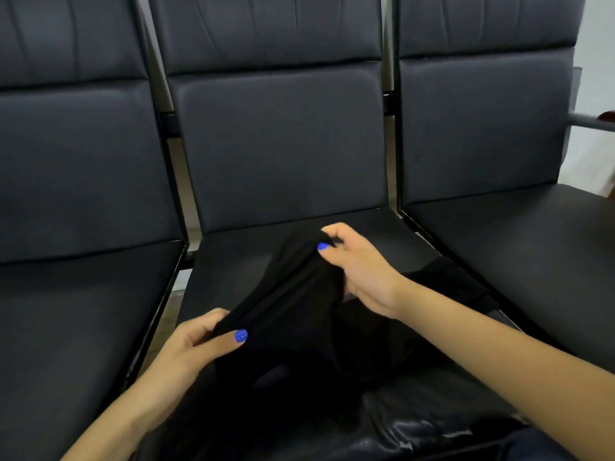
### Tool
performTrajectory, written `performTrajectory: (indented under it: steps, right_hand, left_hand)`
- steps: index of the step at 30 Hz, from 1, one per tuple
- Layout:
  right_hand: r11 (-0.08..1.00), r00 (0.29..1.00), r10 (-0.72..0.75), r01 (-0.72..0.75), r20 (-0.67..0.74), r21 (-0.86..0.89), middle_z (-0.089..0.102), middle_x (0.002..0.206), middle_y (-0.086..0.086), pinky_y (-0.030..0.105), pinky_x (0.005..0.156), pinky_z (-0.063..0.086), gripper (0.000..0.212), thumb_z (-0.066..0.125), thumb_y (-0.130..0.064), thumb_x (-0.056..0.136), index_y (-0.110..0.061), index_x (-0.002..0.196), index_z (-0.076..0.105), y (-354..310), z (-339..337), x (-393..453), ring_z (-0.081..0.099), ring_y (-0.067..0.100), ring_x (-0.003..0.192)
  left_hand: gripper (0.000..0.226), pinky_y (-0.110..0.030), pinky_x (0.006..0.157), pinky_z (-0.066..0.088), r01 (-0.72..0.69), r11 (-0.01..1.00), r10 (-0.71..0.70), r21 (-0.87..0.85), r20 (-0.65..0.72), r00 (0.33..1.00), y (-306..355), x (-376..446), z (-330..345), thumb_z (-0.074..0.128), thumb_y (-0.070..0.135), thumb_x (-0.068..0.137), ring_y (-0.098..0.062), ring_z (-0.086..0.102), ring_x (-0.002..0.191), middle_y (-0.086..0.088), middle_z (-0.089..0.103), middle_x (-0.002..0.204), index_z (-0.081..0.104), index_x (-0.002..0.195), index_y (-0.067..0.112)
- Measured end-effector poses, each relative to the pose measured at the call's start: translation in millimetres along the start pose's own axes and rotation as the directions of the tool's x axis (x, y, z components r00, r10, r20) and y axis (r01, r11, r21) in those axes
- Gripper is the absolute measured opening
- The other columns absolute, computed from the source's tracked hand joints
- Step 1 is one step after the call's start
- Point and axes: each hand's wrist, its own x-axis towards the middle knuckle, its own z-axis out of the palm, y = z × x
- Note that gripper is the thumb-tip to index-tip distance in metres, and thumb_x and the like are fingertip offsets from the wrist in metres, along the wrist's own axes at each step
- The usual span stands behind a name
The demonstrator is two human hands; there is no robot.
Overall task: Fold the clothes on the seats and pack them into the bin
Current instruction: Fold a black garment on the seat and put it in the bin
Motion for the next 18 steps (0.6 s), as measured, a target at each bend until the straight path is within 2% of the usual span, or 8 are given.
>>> performTrajectory:
  steps: [3,6,9,11,13,15,17,18]
  right_hand:
    - [0.987,0.985,-0.148,0.142,-0.083,-0.074,0.057,0.087,0.003,0.026,0.066,0.044,0.019,0.043,-0.006,0.098,-0.021,0.09,0.051,-5.9,6.0,0.9,0.052,0.015,0.078]
    - [0.976,0.969,-0.209,0.199,-0.13,-0.089,0.053,0.079,-0.002,0.023,0.06,0.04,0.028,0.04,0.003,0.095,-0.023,0.086,0.049,-14.1,7.0,-1.7,0.049,0.013,0.074]
    - [0.98,0.969,-0.196,0.19,-0.149,-0.058,0.056,0.077,-0.004,0.024,0.063,0.042,0.03,0.04,0.005,0.093,-0.022,0.086,0.051,-19.2,1.6,-2.5,0.053,0.011,0.074]
    - [0.983,0.969,-0.184,0.178,-0.165,-0.049,0.059,0.077,-0.003,0.029,0.067,0.043,0.028,0.044,0.003,0.093,-0.022,0.086,0.053,-20.6,-2.3,-2.8,0.055,0.013,0.075]
    - [0.985,0.967,-0.175,0.173,-0.187,-0.027,0.06,0.075,-0.002,0.031,0.066,0.043,0.023,0.05,-0.001,0.093,-0.022,0.086,0.054,-20.9,-6.8,-2.7,0.055,0.016,0.074]
    - [0.985,0.966,-0.17,0.17,-0.192,-0.019,0.06,0.073,0.0,0.03,0.062,0.043,0.017,0.054,-0.004,0.092,-0.02,0.086,0.052,-21.0,-11.5,-3.1,0.056,0.017,0.07]
    - [0.989,0.965,-0.149,0.145,-0.217,-0.035,0.061,0.073,0.001,0.028,0.059,0.044,0.016,0.054,-0.005,0.093,-0.019,0.085,0.053,-19.2,-15.7,-1.7,0.057,0.016,0.068]
    - [0.992,0.963,-0.127,0.118,-0.239,-0.049,0.062,0.073,0.001,0.028,0.058,0.045,0.017,0.054,-0.006,0.093,-0.019,0.084,0.053,-16.5,-18.0,-0.4,0.058,0.016,0.068]
  left_hand:
    - [0.045,-0.025,0.074,0.054,0.029,1.0,-0.029,0.002,0.109,0.994,9.9,-6.5,5.1,0.085,0.04,0.053,-0.024,0.066,0.082,-0.016,0.069,0.086,0.069,0.079,0.007]
    - [0.031,-0.023,0.071,0.053,0.023,0.999,-0.027,0.026,0.131,0.991,8.1,-9.8,10.3,0.082,0.027,0.061,-0.017,0.064,0.077,-0.008,0.067,0.082,0.062,0.077,0.009]
    - [0.025,-0.024,0.082,0.053,0.025,0.99,-0.049,0.138,0.173,0.984,0.9,-10.9,8.2,0.08,0.012,0.075,-0.017,0.067,0.093,-0.006,0.07,0.096,0.064,0.094,0.012]
    - [0.023,-0.025,0.09,0.051,0.033,0.956,-0.097,0.291,0.208,0.973,-4.4,-10.0,2.5,0.073,0.006,0.081,-0.013,0.066,0.101,-0.002,0.07,0.104,0.068,0.098,0.021]
    - [0.021,-0.027,0.093,0.05,0.069,0.909,-0.176,0.411,0.228,0.958,-8.9,-9.2,-4.8,0.068,0.008,0.086,-0.008,0.065,0.103,0.004,0.072,0.105,0.071,0.1,0.024]
    - [0.013,-0.034,0.089,0.053,0.123,0.87,-0.25,0.477,0.214,0.944,-10.6,-9.9,-9.6,0.068,0.028,0.086,-0.011,0.068,0.097,0.002,0.073,0.099,0.072,0.097,0.024]
    - [0.027,-0.04,0.08,0.055,0.13,0.794,-0.252,0.594,0.128,0.959,-12.9,-8.9,-17.1,0.065,0.05,0.077,-0.014,0.069,0.083,0.0,0.073,0.086,0.071,0.086,0.025]
    - [0.023,-0.039,0.076,0.055,0.121,0.772,-0.216,0.624,0.077,0.973,-13.2,-8.1,-19.9,0.065,0.048,0.078,-0.014,0.068,0.078,0.002,0.071,0.081,0.069,0.082,0.025]
